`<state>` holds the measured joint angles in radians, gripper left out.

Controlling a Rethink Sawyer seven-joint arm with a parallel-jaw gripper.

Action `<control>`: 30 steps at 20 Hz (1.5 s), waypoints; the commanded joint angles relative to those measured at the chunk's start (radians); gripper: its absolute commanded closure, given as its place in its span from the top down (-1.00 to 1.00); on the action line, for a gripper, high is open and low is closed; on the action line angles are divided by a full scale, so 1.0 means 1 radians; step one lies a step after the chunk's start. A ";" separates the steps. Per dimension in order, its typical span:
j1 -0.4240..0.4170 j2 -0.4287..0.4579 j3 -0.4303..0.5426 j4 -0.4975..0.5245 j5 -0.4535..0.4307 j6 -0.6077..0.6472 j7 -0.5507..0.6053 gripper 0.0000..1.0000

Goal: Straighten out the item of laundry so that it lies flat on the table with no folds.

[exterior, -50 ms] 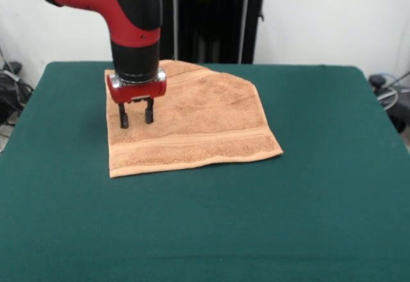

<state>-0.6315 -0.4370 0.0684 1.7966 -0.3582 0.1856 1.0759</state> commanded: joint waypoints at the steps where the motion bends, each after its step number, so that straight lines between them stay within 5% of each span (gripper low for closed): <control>1: -0.028 0.305 0.117 -0.196 -0.069 -0.284 0.151 -1.00; 30: -0.021 0.264 0.106 -0.152 -0.045 -0.237 0.171 -1.00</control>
<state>-0.6464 -0.4385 0.0808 1.8010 -0.3619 0.1858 1.0759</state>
